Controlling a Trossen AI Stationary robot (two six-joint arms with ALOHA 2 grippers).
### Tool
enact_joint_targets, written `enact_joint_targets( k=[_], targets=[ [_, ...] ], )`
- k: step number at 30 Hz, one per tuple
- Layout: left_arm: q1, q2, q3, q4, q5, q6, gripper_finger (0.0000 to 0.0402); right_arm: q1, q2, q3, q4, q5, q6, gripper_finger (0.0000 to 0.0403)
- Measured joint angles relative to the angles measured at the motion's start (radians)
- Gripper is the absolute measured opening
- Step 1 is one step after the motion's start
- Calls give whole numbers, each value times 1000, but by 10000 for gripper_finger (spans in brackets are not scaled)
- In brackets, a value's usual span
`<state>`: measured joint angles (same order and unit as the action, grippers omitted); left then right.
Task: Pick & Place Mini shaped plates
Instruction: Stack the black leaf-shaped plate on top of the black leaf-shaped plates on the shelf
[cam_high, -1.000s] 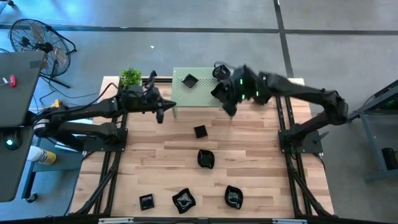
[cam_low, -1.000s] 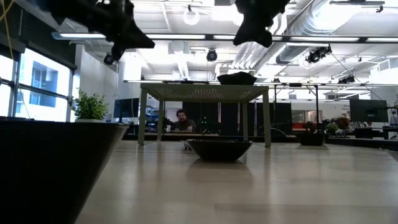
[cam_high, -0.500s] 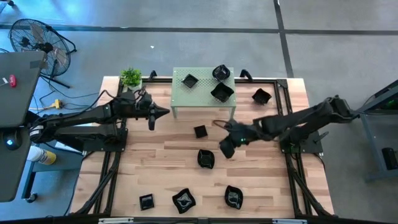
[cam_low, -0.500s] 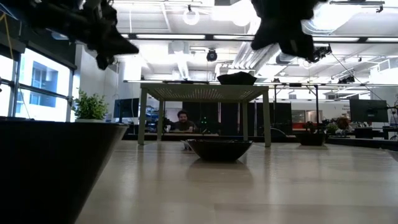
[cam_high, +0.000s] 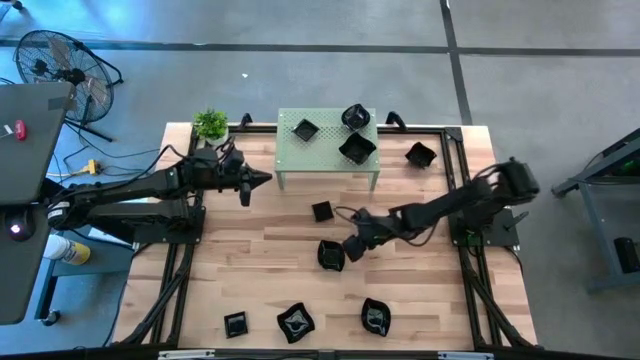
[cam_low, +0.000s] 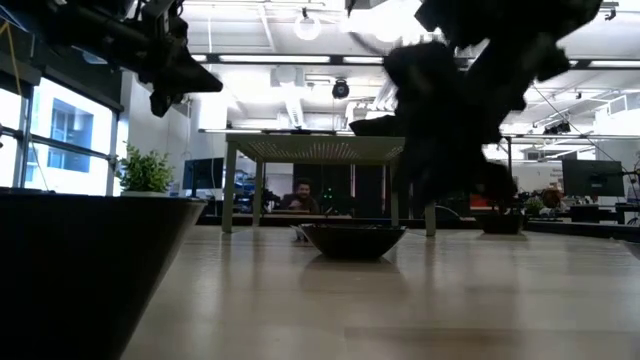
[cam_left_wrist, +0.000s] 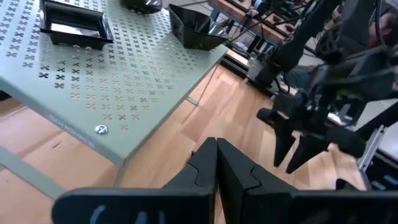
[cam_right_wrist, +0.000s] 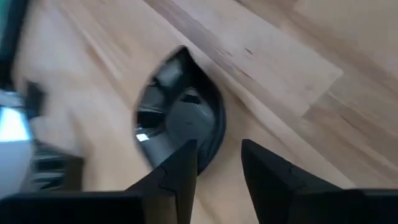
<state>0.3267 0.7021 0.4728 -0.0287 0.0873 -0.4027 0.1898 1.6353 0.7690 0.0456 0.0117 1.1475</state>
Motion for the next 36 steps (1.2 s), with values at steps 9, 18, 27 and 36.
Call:
enact_joint_targets(
  k=[9,18,27,36],
  targets=[
    [0,0,0,-29,13,16,0,-2,169,66,69,-15,7,77],
    [0,1,0,-56,30,16,0,-2,169,66,101,6,68,11],
    [0,1,0,-57,26,16,0,-6,32,66,108,91,125,6],
    [0,1,0,-56,10,16,0,-93,-317,68,98,321,82,6]
  ],
)
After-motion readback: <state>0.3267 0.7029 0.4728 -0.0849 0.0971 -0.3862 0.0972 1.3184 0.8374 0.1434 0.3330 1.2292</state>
